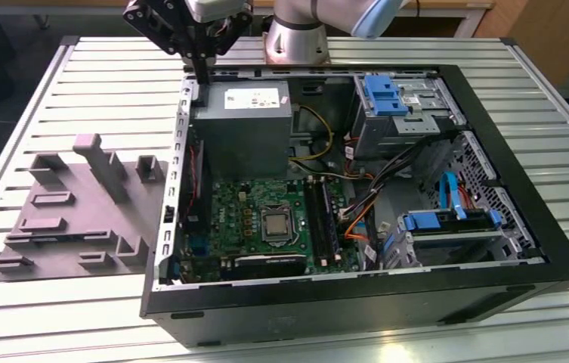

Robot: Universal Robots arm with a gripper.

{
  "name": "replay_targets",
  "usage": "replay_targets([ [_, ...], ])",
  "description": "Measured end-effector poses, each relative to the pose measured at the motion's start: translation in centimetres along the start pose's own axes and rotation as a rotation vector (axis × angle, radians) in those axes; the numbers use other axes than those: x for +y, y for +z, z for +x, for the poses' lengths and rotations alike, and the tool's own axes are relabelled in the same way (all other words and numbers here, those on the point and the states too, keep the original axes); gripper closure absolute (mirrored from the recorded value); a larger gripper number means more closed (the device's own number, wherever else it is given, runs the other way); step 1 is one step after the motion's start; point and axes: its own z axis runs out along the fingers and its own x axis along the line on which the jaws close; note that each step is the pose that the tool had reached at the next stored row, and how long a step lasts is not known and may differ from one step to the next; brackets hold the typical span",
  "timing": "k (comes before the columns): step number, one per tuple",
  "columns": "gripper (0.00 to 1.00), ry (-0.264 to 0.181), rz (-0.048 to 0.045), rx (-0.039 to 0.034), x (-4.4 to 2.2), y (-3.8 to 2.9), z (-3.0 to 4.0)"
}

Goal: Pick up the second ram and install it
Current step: 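Reach for the second ram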

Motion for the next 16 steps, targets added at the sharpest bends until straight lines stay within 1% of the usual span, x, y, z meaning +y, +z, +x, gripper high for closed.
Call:
replay_targets([
  [16,0.89,0.000,0.0000,0.0000,-0.04,-0.01,0.56],
])
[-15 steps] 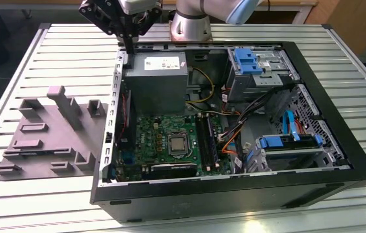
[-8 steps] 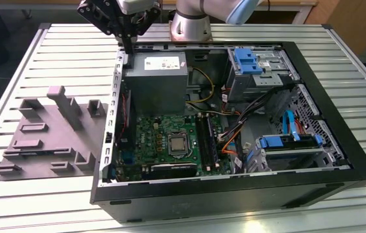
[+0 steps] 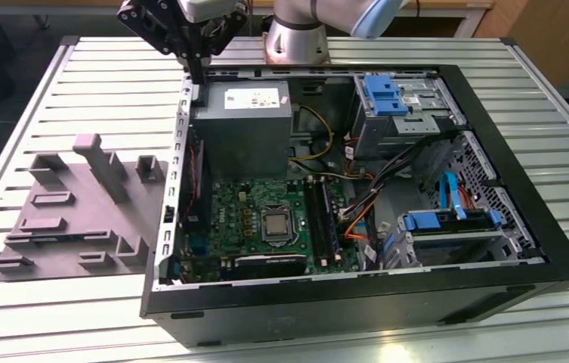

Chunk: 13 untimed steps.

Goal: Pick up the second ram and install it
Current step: 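Reach for the second ram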

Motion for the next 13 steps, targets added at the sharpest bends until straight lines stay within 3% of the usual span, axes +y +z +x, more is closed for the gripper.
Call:
replay_targets([
  [13,0.89,0.000,0.0001,0.0000,-0.04,-0.02,0.45],
])
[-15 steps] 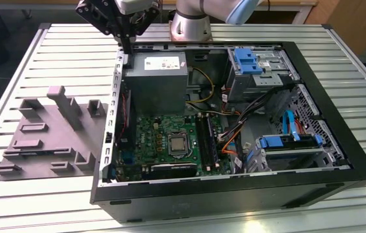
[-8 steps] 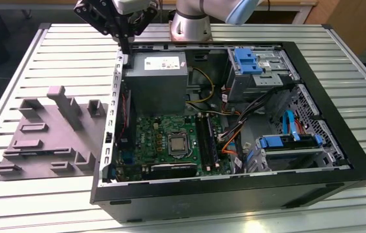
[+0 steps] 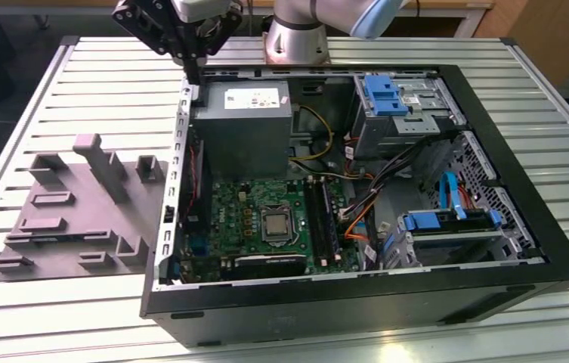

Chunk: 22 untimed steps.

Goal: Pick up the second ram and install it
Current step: 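Reach for the second ram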

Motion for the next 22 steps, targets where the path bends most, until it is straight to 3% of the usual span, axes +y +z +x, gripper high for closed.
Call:
replay_targets([
  [22,0.89,0.000,0.0000,0.0000,-0.05,-0.02,0.70],
])
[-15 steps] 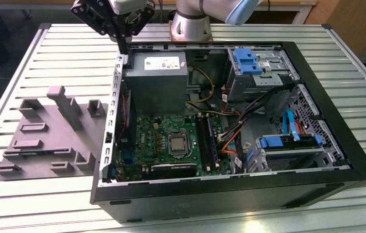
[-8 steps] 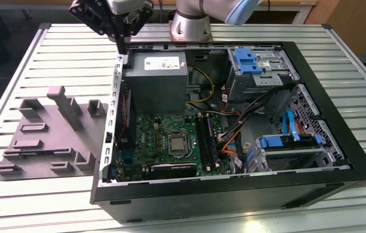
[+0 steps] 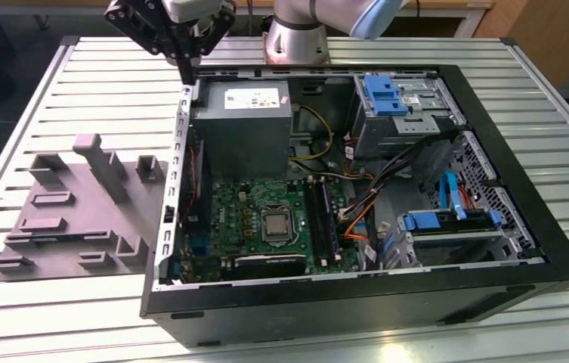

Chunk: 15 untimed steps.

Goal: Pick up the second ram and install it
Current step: 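Reach for the second ram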

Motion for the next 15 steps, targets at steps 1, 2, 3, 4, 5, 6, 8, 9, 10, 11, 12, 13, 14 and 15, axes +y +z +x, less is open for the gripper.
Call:
replay_targets([
  [1,0.89,0.000,0.0000,0.0000,0.00,0.00,0.03],
  [2,0.89,0.000,0.0001,0.0001,0.00,-0.01,0.06],
  [3,0.89,0.000,0.0000,0.0000,-0.01,0.00,0.09],
  [4,0.89,0.000,-0.0001,0.0000,-0.01,0.00,0.12],
  [5,0.89,0.000,0.0000,0.0000,-0.01,0.00,0.15],
  [6,0.89,0.000,0.0000,0.0000,-0.01,0.00,0.17],
  [8,0.89,0.000,0.0000,0.0000,-0.02,-0.01,0.22],
  [9,0.89,0.000,0.0000,0.0000,-0.02,-0.01,0.25],
  [10,0.89,0.000,0.0000,0.0000,-0.02,-0.01,0.28],
  [11,0.89,0.000,0.0000,0.0000,-0.02,-0.01,0.31],
  [12,0.89,0.000,0.0000,0.0000,-0.03,-0.01,0.35],
  [13,0.89,0.000,0.0000,0.0000,-0.03,-0.01,0.38],
  [14,0.89,0.000,0.0000,0.0000,-0.03,-0.01,0.42],
  [15,0.89,0.000,0.0000,0.0000,-0.03,-0.01,0.45],
])
